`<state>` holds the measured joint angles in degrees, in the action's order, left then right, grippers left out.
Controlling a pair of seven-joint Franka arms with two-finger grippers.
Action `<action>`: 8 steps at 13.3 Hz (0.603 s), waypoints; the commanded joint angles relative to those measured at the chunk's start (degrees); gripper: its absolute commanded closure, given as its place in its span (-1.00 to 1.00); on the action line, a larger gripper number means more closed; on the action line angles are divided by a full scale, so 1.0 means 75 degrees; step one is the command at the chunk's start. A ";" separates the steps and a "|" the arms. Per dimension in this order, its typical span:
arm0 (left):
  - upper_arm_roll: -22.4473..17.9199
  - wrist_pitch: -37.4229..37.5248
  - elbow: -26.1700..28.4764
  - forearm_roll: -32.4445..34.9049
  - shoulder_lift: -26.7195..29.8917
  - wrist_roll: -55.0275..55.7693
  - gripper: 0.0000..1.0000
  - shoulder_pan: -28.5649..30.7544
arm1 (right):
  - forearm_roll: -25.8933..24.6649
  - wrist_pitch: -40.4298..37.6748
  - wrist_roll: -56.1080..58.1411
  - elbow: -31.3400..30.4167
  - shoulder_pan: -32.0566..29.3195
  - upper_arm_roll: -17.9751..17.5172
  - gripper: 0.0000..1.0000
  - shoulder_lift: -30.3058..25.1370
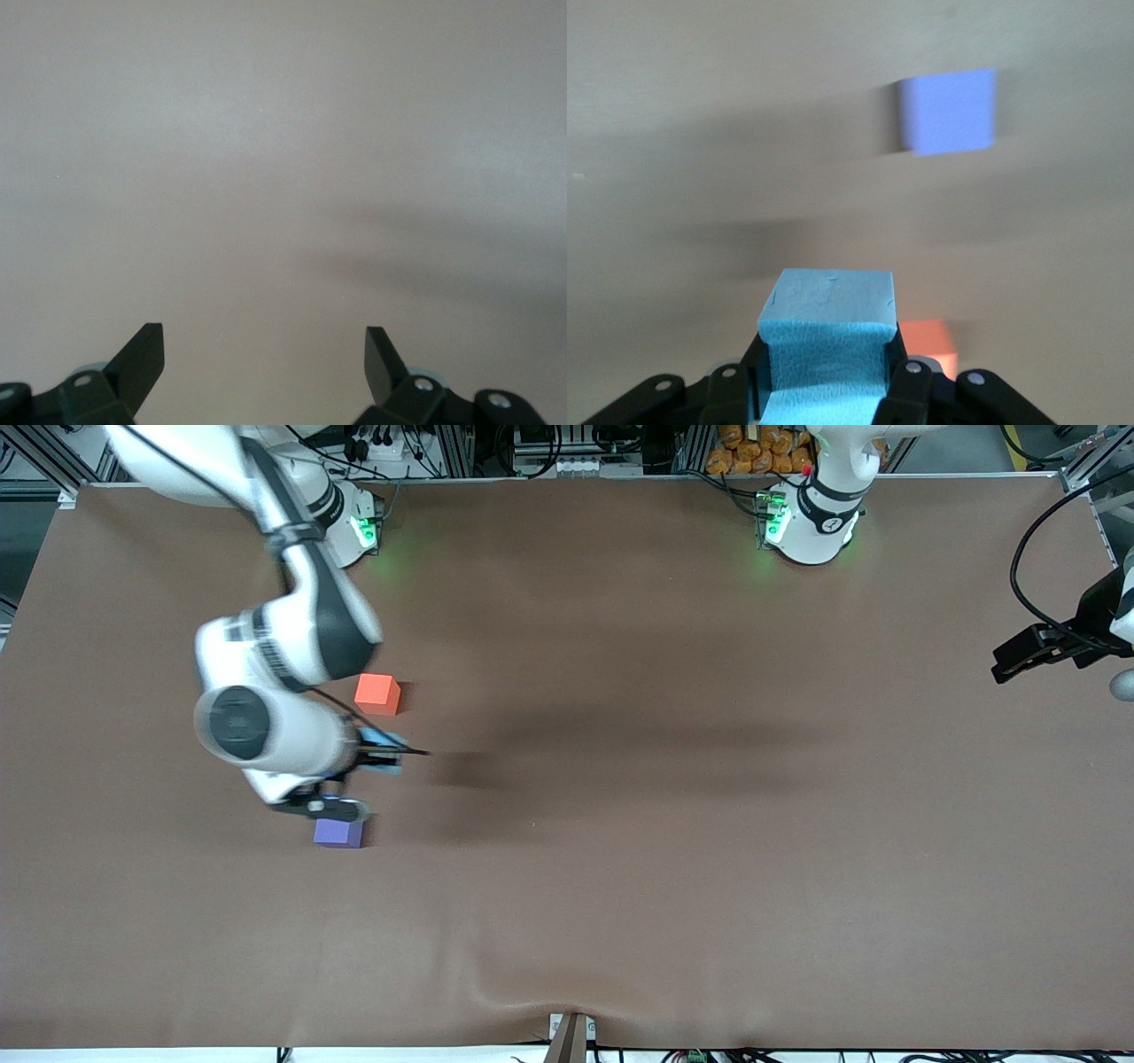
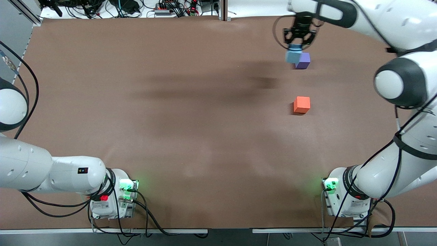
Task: Place blue block between orange and purple blocks
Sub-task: 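Carry the cube with the right gripper between the orange and purple cubes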
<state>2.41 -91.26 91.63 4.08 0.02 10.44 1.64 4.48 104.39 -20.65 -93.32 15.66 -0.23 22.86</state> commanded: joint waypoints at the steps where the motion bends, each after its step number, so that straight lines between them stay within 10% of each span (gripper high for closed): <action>1: 0.0053 0.0087 0.0064 -0.0134 0.0126 -0.0150 -1.00 0.0097 | 0.0082 0.1336 0.0702 -0.1897 -0.0319 -0.0169 1.00 -0.0716; 8: 0.0089 0.0063 0.0052 -0.0134 0.0126 -0.0138 -1.00 0.0062 | 0.0082 0.3704 0.1347 -0.3469 -0.0694 -0.0157 1.00 -0.0646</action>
<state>2.76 -91.22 91.64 3.99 0.02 10.44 1.60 4.62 127.32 -12.08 -114.06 11.70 -0.29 20.35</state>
